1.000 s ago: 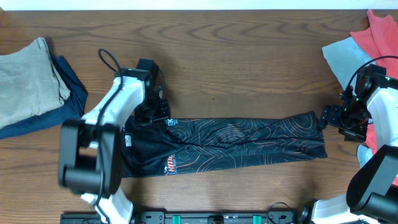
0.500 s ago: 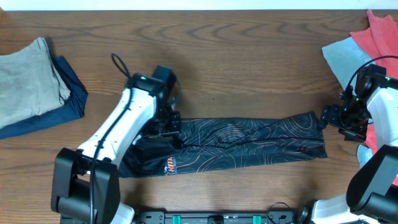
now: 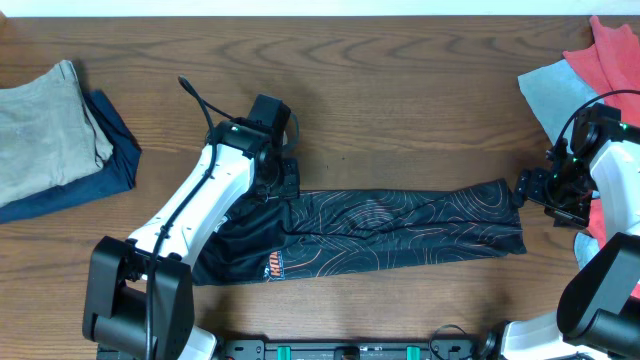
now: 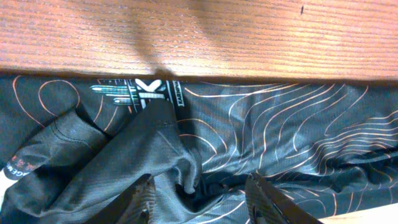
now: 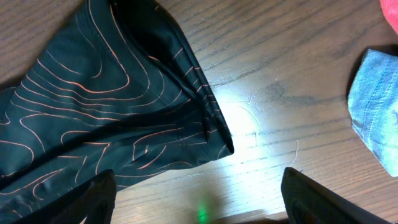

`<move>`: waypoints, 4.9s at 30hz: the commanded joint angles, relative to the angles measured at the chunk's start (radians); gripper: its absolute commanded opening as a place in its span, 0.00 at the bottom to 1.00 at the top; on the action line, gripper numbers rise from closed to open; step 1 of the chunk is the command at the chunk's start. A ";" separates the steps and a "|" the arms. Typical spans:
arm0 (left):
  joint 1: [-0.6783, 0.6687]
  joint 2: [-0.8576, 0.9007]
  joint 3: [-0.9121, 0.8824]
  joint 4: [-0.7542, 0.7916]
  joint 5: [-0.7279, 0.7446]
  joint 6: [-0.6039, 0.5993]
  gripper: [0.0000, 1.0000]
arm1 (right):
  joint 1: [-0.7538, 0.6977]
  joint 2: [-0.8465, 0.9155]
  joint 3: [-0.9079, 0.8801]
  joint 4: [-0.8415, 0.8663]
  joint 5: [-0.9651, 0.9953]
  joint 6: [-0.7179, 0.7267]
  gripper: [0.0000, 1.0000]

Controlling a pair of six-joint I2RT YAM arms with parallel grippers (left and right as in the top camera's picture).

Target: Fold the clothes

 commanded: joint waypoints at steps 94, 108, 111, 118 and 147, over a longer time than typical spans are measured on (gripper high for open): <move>0.290 -0.365 0.000 -0.125 0.012 -0.006 0.50 | 0.675 -0.023 0.014 0.019 0.056 -0.090 0.02; 0.290 -0.365 0.000 -0.125 0.012 -0.006 0.50 | 0.723 -0.023 0.014 0.000 -0.093 -0.091 0.37; 0.290 -0.365 0.000 -0.126 0.012 -0.006 0.50 | 0.723 -0.023 0.014 -0.003 -0.108 -0.093 0.60; 0.290 -0.365 0.000 -0.137 0.012 -0.006 0.51 | 0.722 -0.023 0.014 -0.004 -0.046 -0.093 0.66; 0.289 -0.189 -0.286 -0.061 0.092 0.062 0.72 | 0.723 -0.023 0.014 0.012 0.026 0.079 0.69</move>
